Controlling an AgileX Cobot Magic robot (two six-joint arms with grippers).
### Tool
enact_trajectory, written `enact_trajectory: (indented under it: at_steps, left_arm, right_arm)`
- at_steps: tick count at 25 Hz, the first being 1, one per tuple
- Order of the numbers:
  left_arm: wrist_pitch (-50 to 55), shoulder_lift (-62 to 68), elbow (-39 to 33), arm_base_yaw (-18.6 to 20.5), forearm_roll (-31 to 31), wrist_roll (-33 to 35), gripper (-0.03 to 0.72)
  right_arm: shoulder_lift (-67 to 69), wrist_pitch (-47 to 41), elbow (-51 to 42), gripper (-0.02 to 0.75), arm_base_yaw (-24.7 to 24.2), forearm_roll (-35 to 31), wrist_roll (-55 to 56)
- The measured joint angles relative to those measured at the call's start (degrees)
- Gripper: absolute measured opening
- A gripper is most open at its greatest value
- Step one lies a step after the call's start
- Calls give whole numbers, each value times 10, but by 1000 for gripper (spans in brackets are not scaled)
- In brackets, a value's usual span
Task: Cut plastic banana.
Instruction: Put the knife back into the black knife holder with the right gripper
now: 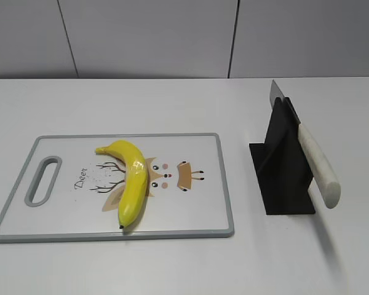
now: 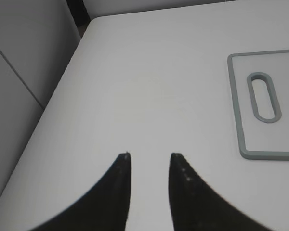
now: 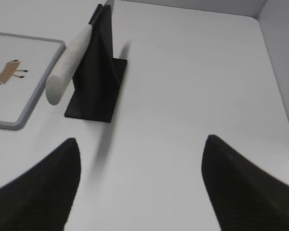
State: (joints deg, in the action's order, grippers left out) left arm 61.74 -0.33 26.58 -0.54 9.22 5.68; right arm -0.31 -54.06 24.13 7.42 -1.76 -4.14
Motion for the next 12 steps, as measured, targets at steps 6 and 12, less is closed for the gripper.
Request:
enact_trajectory:
  at_steps: [6,12]
  left_arm:
    - [0,0,0,0,0,0,234]
    - [0,0,0,0,0,0,234]
  right_arm:
    - [0,0,0,592,-22,0,0]
    - [0,0,0,592,-22,0,0]
